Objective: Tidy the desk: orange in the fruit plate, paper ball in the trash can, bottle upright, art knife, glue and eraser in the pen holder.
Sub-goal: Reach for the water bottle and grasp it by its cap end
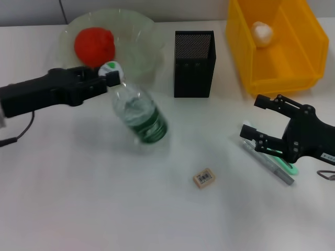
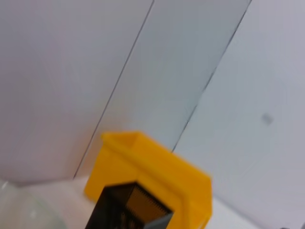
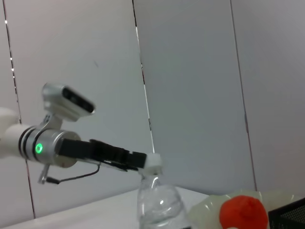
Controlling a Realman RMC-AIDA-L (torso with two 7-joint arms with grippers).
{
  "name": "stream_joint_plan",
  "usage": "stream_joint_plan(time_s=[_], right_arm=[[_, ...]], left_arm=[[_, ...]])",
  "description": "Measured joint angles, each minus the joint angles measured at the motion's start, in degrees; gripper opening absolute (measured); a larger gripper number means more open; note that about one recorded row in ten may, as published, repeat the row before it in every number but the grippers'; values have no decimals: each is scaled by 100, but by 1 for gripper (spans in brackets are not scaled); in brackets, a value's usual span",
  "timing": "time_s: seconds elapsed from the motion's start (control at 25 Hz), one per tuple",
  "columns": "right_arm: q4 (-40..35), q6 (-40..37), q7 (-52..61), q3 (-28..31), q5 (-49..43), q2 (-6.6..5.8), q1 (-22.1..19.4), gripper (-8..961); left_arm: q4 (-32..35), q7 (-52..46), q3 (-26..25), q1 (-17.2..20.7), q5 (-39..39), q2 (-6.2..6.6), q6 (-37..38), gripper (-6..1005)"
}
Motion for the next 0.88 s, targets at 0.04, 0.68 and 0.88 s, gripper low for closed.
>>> stream_joint_plan(time_s=[0.04,0.68,0.88], right_arm=[[20,4,0,5,2,1,24,790],[503,60,2,61,143,23,423,790],[668,173,-13,62,150,38,542,790]], left_arm=[[-184,310,-127,-11,-92,-3,150,434],[-4002,6407,-416,-277,-2380,-64,1154,412],[-4170,6863,-421,-298,-2483,-83,1112,257]])
